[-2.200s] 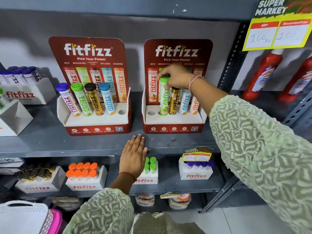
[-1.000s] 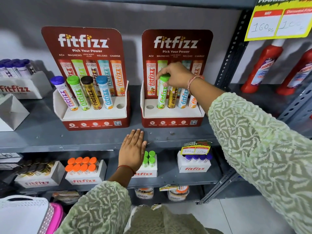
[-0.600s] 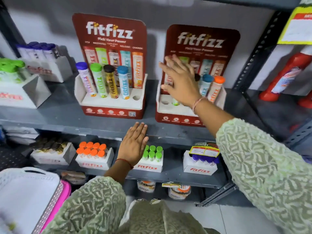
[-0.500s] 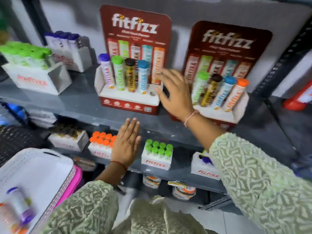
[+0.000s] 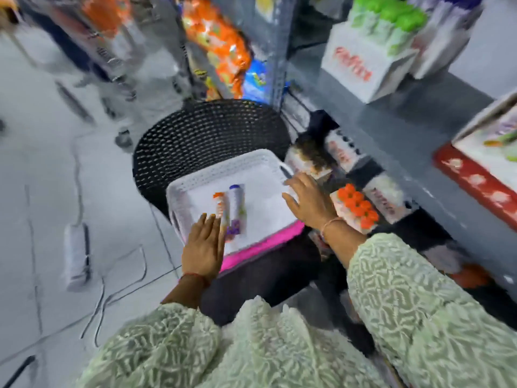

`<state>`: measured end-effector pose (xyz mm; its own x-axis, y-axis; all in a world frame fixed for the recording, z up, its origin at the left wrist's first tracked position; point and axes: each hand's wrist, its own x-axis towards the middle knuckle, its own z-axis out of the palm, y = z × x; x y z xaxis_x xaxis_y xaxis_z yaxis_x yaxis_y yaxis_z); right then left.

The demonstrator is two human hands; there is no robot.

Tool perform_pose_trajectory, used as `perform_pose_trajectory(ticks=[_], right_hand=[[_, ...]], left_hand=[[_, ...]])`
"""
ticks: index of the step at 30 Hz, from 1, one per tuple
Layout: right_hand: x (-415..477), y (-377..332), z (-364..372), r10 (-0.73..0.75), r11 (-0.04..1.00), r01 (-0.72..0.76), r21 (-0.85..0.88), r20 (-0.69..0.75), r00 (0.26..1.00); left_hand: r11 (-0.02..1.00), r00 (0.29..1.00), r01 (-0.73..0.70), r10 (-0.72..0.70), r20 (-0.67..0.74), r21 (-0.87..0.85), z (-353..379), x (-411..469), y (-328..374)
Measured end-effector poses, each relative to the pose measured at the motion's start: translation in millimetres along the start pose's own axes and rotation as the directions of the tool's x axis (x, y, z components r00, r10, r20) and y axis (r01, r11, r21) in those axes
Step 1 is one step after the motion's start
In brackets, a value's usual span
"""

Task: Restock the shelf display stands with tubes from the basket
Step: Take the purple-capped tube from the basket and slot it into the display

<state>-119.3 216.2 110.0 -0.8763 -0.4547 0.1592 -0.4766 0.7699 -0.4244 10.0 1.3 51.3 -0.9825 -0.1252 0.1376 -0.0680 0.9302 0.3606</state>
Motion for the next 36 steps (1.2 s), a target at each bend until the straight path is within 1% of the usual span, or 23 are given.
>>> perform_pose_trajectory(ticks=[3,5,8,10,12,14,17,19,21,22,24,25,26,28,30,32,34,36], right_hand=[[21.2,-10.9,35.6,0.06,0.998,-0.065,0.024,0.168,0.984],[31.2,-18.7,55.1,0.143,0.982,-0.17,0.077,0.271,0.952],[55.5,-29.5,90.9,0.293,0.916,-0.375,0.14,0.403,0.867],[71.7,-37.2,115.1,0.353,0.883,-0.456,0.114,0.479,0.804],[82.2,-42.5,138.8,0.446,0.833,-0.549,0.066,0.507,0.738],[85.4,-46.5,158.1,0.514,0.766,-0.638,0.08,0.521,0.682],[84.8,-47.9,172.1,0.543,0.683,-0.709,0.174,0.529,0.653],[82.6,-45.5,170.6,0.565,0.613,-0.754,0.237,0.535,0.628],[77.8,-38.4,162.4,0.569,0.515,-0.788,0.338,0.553,0.609],[73.4,-35.4,154.0,0.559,0.439,-0.794,0.42,0.564,0.607],[65.0,-29.6,127.2,0.516,0.234,-0.776,0.586,0.601,0.61],[61.3,-27.7,113.8,0.494,0.16,-0.753,0.638,0.609,0.621],[57.2,-24.9,96.8,0.482,0.104,-0.719,0.687,0.598,0.641],[47.4,-17.3,62.5,0.492,0.013,-0.637,0.771,0.55,0.675],[36.2,-9.2,28.2,0.533,-0.03,-0.538,0.842,0.469,0.704],[19.4,1.3,-10.4,0.597,-0.031,-0.425,0.904,0.358,0.718],[-1.8,11.1,-51.0,0.648,-0.023,-0.298,0.954,0.241,0.723],[-24.1,20.8,-87.6,0.693,-0.005,-0.19,0.982,0.14,0.708]], left_hand=[[0.996,0.995,0.084,-0.086,0.058,0.036,14.1,-14.7,-30.6],[0.993,0.99,0.109,-0.112,0.084,0.037,24.6,-21.6,-35.2],[0.989,0.983,0.146,-0.146,0.109,0.01,43.9,-22.7,-30.6],[0.987,0.979,0.163,-0.161,0.121,-0.003,51.3,-23.1,-25.5],[0.987,0.978,0.163,-0.163,0.13,0.016,58.4,-23.8,-24.3],[0.985,0.976,0.168,-0.171,0.135,0.032,61.6,-23.8,-23.5],[0.982,0.974,0.185,-0.189,0.123,0.048,63.0,-23.3,-22.2],[0.981,0.971,0.183,-0.19,0.146,0.056,62.6,-23.0,-22.0],[0.981,0.963,0.186,-0.193,0.188,0.055,61.3,-23.2,-23.4],[0.98,0.957,0.191,-0.197,0.213,0.05,60.1,-23.7,-23.9],[0.978,0.946,0.208,-0.208,0.25,0.025,57.2,-22.7,-24.0],[0.975,0.94,0.22,-0.214,0.266,0.008,56.0,-22.5,-24.3],[0.977,0.941,0.214,-0.203,0.272,-0.013,54.5,-20.0,-22.1],[0.986,0.958,0.155,-0.136,0.251,-0.059,50.4,-9.5,-10.2],[0.992,0.975,0.061,-0.035,0.221,-0.11,47.7,9.4,11.2],[0.985,0.979,-0.071,0.099,0.18,-0.159,44.6,36.4,45.8],[0.956,0.96,-0.21,0.241,0.14,-0.204,42.2,63.0,89.1],[0.905,0.919,-0.353,0.383,0.096,-0.237,39.6,84.1,136.0]])
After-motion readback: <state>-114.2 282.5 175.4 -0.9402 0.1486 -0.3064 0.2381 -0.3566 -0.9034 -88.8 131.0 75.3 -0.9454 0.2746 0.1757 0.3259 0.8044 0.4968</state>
